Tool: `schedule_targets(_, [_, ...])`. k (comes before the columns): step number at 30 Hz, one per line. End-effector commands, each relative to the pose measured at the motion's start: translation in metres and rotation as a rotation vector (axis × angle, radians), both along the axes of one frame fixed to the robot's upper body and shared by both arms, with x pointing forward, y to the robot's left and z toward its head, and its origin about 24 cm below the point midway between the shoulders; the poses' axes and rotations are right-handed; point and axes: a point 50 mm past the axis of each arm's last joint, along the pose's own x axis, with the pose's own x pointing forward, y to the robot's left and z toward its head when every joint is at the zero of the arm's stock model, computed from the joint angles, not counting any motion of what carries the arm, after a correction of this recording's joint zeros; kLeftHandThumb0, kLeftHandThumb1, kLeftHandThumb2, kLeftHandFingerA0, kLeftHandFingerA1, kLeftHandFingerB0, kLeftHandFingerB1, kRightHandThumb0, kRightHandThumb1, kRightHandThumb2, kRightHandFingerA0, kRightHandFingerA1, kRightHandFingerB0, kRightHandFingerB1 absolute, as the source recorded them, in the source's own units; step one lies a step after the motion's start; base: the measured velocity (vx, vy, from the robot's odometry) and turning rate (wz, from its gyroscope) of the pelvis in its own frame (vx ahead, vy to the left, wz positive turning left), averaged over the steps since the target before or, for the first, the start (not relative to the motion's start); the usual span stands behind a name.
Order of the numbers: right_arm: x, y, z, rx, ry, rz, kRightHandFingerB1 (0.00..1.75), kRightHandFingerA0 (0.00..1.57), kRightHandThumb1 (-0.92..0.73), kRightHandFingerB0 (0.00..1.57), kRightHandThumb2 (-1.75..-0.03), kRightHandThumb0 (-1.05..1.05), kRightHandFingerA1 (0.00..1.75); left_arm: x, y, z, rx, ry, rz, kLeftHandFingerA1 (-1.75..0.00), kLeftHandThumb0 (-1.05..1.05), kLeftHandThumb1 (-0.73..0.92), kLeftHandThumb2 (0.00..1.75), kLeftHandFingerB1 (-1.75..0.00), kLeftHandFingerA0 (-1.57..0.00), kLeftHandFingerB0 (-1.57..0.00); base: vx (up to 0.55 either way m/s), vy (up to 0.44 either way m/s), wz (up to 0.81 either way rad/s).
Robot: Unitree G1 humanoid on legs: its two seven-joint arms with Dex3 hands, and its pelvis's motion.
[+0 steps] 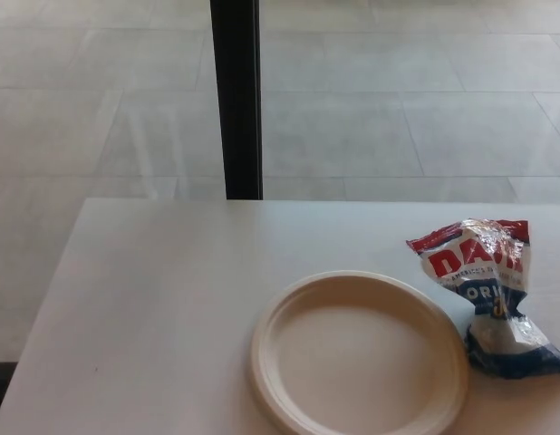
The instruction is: The robot uses its right hand to pick up a bag of sunflower seeds kept in the middle of the desk and tilts it over a plate kept next to it to pour out a few seeds and then puts the bag of seeds back on the desk
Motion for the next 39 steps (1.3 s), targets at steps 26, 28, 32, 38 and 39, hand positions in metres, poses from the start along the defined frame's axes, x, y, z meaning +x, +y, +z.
schedule_targets(26, [0.152, -0.103, 0.184, -0.263, -0.825, -0.106, 0.06, 0.00, -0.65, 0.00, -1.01, -1.05, 0.05, 0.000, 0.014, 0.011, 0.029, -0.080, 0.028, -0.56, -0.78, 0.67, 0.61, -0.36, -0.44, -0.36, 0.00, -0.001, 0.01])
schedule_targets(28, [0.173, -0.095, 0.199, -0.306, -0.812, 0.051, 0.05, 0.00, -0.75, 0.00, -0.65, -0.98, 0.00, 0.001, 0.014, 0.011, 0.024, -0.091, 0.025, -0.57, -0.78, 0.68, 0.61, -0.37, -0.42, -0.36, 0.00, 0.000, 0.00])
schedule_targets(32, [0.217, -0.068, 0.219, -0.312, -0.848, 0.279, 0.44, 0.00, -0.70, 0.00, -0.67, -1.05, 0.15, 0.001, 0.013, 0.010, 0.021, -0.096, 0.027, -0.57, -0.77, 0.68, 0.61, -0.37, -0.43, -0.38, -0.01, -0.001, -0.02])
schedule_targets(38, [0.244, -0.038, 0.216, -0.308, -0.800, 0.498, 0.42, 0.00, -0.76, 0.00, -0.63, -1.05, 0.21, 0.001, 0.012, 0.010, 0.018, -0.098, 0.028, -0.56, -0.77, 0.68, 0.61, -0.37, -0.42, -0.37, 0.00, 0.000, 0.00])
schedule_targets(39, [0.251, -0.024, 0.214, -0.320, -0.757, 0.622, 0.12, 0.00, -0.90, 0.00, -0.70, -1.05, 0.00, 0.001, 0.012, 0.009, 0.019, -0.092, 0.035, -0.57, -0.79, 0.68, 0.61, -0.37, -0.43, -0.38, -0.03, -0.005, 0.08])
